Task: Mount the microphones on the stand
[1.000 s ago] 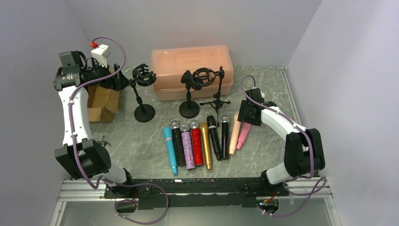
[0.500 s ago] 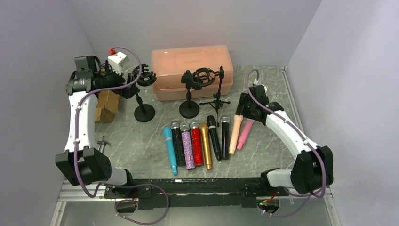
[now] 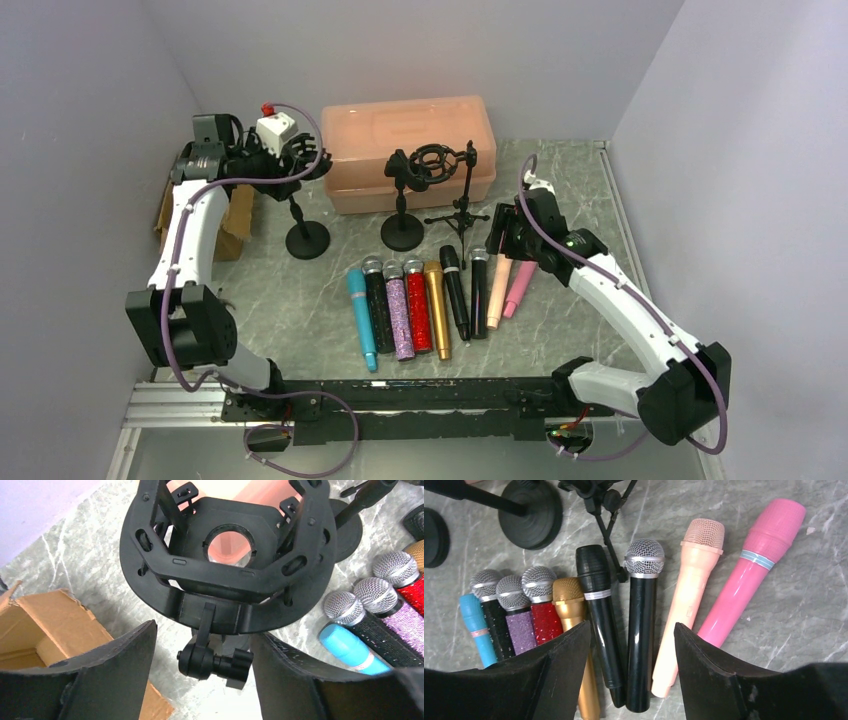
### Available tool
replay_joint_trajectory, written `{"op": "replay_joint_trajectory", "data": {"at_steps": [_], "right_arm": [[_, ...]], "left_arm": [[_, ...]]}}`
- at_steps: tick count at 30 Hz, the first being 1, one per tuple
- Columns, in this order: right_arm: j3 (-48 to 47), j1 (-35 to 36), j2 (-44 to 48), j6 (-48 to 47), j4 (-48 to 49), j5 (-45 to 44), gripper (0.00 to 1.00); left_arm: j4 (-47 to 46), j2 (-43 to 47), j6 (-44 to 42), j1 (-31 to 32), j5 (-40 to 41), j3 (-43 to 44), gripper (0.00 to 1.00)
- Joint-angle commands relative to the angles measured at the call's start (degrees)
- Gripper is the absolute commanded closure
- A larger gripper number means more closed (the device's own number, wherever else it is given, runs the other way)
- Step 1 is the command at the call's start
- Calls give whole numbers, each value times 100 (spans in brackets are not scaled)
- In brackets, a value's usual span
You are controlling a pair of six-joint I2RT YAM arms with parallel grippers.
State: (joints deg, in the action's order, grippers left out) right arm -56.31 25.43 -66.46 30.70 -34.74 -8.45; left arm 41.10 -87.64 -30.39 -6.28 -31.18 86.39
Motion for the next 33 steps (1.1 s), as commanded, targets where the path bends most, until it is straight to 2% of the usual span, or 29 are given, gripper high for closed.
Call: {"op": "replay_joint_trajectory", "data": {"at_steps": [1,6,8,16,21,24,27,31,33], "right_arm": [[-222,99,279,71,-94,-42,36],[-257,124,227,-10,-121,27,37],[-259,143,206,-17,-108,60,38],[-257,409,77,34,-62,157,40],[-449,751,-51,84,-65,66,41],[-728,912,-144,85,-65,104,41],[-1245,1130,-361,55,73,231,41],[-2329,1625,-1046,-77,218,229,40],[-3158,1915,-1655,-226,231,198,39]], "left_arm": [[-371,423,-351,-4,-55,-230,35],[-217,716,-793,-4,-484,-323,57],[-67,770,-1020,-13,-702,-287,62],[1337,699,-2396,-28,-1716,71,61],[2953,338,-3628,-251,-2405,681,61],[4004,136,-4692,-495,-2781,1024,62],[4756,-44,-5592,-662,-2903,1215,63],[4864,-69,-5851,-680,-2812,1085,63],[4805,49,-5990,-673,-2822,871,62]]}}
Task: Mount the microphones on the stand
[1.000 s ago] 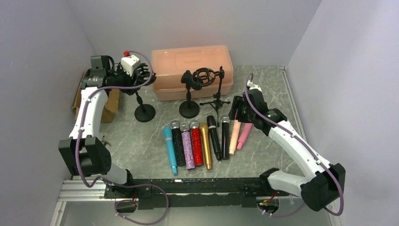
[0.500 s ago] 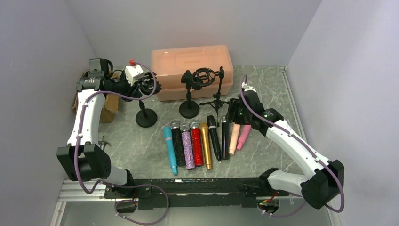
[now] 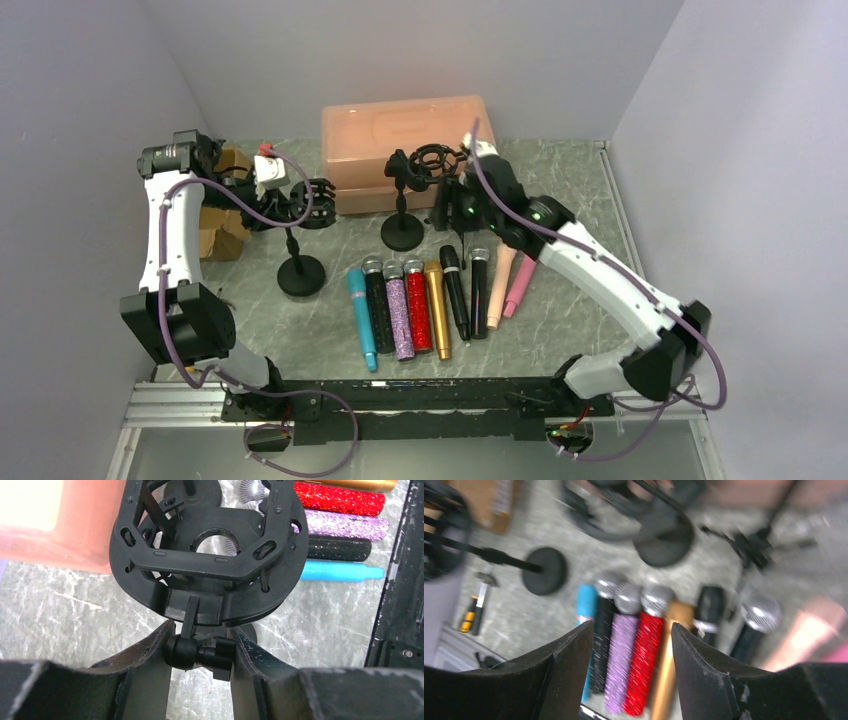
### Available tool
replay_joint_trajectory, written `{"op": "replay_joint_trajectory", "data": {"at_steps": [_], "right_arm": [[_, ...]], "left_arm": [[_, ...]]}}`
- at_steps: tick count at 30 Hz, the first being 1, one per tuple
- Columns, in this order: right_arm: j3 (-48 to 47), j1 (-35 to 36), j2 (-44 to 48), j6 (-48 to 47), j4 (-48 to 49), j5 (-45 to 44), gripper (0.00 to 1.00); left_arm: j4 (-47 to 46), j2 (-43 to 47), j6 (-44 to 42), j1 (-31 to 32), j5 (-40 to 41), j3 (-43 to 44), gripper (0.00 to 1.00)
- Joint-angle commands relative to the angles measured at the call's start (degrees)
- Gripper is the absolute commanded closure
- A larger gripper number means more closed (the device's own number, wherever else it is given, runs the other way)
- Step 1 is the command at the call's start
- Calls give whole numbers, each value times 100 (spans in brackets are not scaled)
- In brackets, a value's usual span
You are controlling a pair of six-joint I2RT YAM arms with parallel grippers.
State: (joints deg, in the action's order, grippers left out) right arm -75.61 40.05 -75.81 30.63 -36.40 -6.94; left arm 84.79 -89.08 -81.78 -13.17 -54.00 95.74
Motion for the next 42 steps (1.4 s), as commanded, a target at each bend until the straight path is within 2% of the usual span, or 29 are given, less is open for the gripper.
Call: {"op": "replay_joint_trajectory", "data": {"at_steps": [1,8,12,15,21,25,30,37,39,42], "right_arm": [[-1452,558,-963,-293,397,80,38],[-4148,971,-2902,-1012,66,650,33],[-5106,1007,-3653,-1415,-175,1373,33],[-5265,1031,-3786,-1722,-172,1791,33],[-4776,1031,-3545,-2139,101,2461,34],[-4859,1039,-3674,-2238,148,2844,34],[-5213,1040,-4021,-2430,-101,3027,34],[-5709,1128,-4526,-2747,-236,2834,39],[-5927,1168,-4674,-2872,-390,2714,43],[-5848,1187,-4642,-2818,-350,2623,63]], "left_arm": [[380,264,-906,27,-529,-172,61],[213,696,-1156,51,-468,-664,55],[212,843,-1265,34,-494,-915,55],[121,907,-1230,30,-466,-1051,55],[185,811,-1295,-27,-449,-1004,56],[204,761,-1297,-26,-496,-954,56],[225,786,-1325,-28,-485,-930,55],[350,757,-1395,-28,-497,-823,55],[405,752,-1415,-27,-482,-774,54],[192,781,-1166,-34,-461,-761,47]]}}
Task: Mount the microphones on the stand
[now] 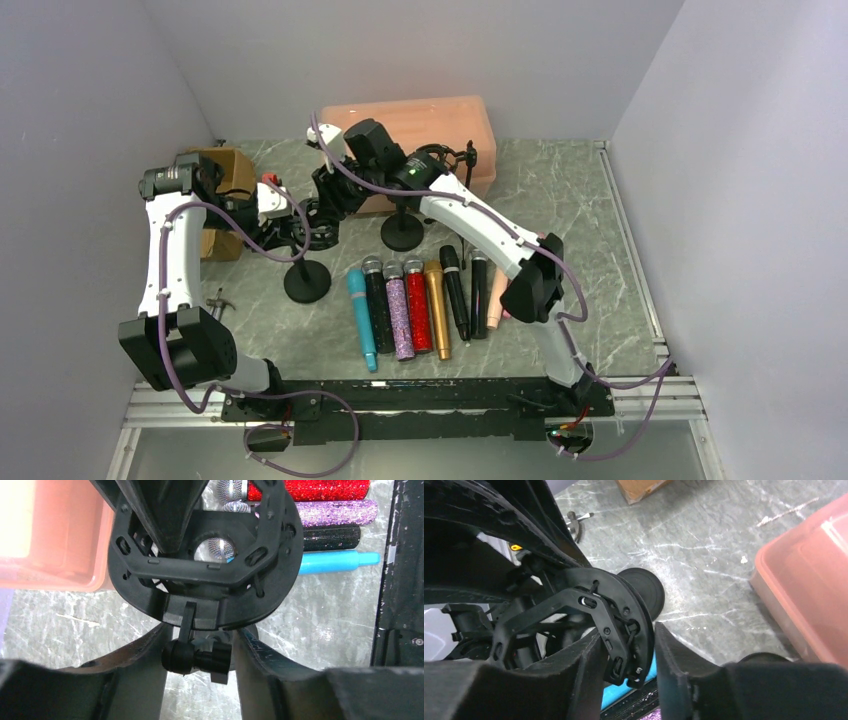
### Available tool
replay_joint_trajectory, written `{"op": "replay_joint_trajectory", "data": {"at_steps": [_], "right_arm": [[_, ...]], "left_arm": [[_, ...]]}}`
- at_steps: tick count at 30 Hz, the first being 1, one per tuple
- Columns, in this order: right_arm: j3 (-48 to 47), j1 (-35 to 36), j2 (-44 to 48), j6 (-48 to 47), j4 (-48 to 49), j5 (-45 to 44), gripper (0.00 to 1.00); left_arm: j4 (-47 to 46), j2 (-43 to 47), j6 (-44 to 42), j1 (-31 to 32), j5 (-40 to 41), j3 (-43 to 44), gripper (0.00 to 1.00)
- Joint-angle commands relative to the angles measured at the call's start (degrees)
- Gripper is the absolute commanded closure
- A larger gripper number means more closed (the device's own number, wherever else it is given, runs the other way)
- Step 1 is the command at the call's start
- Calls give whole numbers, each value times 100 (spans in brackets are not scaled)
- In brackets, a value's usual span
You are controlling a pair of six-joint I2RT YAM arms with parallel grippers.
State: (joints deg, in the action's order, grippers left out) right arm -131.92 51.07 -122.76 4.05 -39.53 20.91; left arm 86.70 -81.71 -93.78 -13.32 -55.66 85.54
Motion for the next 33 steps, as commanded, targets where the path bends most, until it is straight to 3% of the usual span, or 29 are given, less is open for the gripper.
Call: {"op": "replay_joint_trajectory", "data": {"at_steps": [1,3,5,10,13,19,26,33], "right_arm": [[-88,92,115,-107,102,-185,70],[150,126,271,-6,325,-325,77],[189,183,335,62,398,-587,80],[-105,412,237,226,393,-1715,93],[-205,581,170,262,509,-2621,93],[-577,804,13,303,483,-3573,92],[-230,840,93,512,635,-3957,88],[350,793,198,1297,685,-4721,88]], "left_arm": [[-151,75,197,-31,-308,235,39],[-555,162,622,-76,-342,177,11],[-1162,331,1472,-168,-360,85,1],[-3047,767,3681,-492,-71,-186,0],[-3600,1012,4360,-644,98,-359,1],[-4238,1560,4888,-748,373,-1007,1],[-4381,1640,5381,-760,568,-1234,1],[-4583,1747,5823,-768,870,-1348,1]]}}
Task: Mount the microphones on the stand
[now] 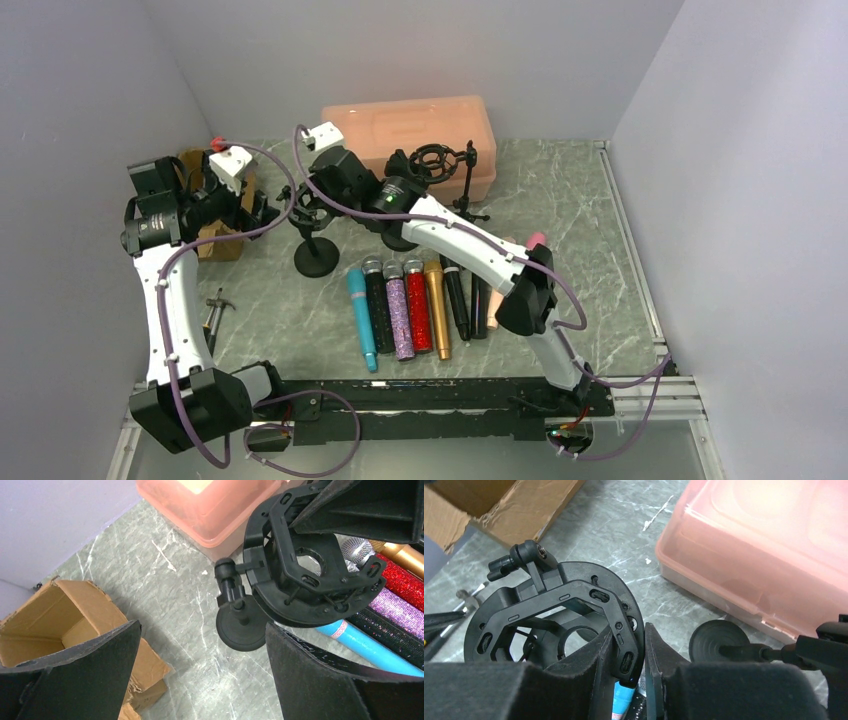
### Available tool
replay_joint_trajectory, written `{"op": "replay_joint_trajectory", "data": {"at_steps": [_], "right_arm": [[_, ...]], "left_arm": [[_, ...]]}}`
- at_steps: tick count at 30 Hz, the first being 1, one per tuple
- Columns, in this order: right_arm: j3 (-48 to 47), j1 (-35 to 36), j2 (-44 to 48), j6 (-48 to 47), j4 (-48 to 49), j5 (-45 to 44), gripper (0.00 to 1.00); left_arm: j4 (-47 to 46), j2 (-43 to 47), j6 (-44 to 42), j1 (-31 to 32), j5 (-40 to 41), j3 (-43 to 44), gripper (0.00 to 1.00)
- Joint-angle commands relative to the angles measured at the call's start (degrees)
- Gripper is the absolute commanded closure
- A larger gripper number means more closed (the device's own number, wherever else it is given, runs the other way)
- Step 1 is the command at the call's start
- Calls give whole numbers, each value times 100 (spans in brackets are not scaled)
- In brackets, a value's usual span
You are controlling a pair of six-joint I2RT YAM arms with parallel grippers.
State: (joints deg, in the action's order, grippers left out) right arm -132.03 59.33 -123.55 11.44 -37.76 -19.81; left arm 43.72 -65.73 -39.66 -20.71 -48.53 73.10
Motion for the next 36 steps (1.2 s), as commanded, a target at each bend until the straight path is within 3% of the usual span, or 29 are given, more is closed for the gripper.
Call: {"op": "replay_joint_trajectory", "data": {"at_steps": [1,7,18,26,31,36], "right_arm": [[477,-40,340,651,570,-750,88],[566,-62,424,929,587,-949,80],[560,-53,582,956,548,-851,62],[325,-49,825,1063,183,-532,31],[403,-48,1328,1233,-240,-480,21],[1433,-170,2339,1489,-840,-559,1]], "left_arm": [[-326,167,496,-29,209,-113,1],[-568,193,990,-29,610,-92,1],[-641,272,1387,-29,544,-351,1],[-605,359,1575,-26,587,-477,1],[-369,342,1594,-45,947,-275,1],[-412,523,1765,-90,1262,-224,1]]}}
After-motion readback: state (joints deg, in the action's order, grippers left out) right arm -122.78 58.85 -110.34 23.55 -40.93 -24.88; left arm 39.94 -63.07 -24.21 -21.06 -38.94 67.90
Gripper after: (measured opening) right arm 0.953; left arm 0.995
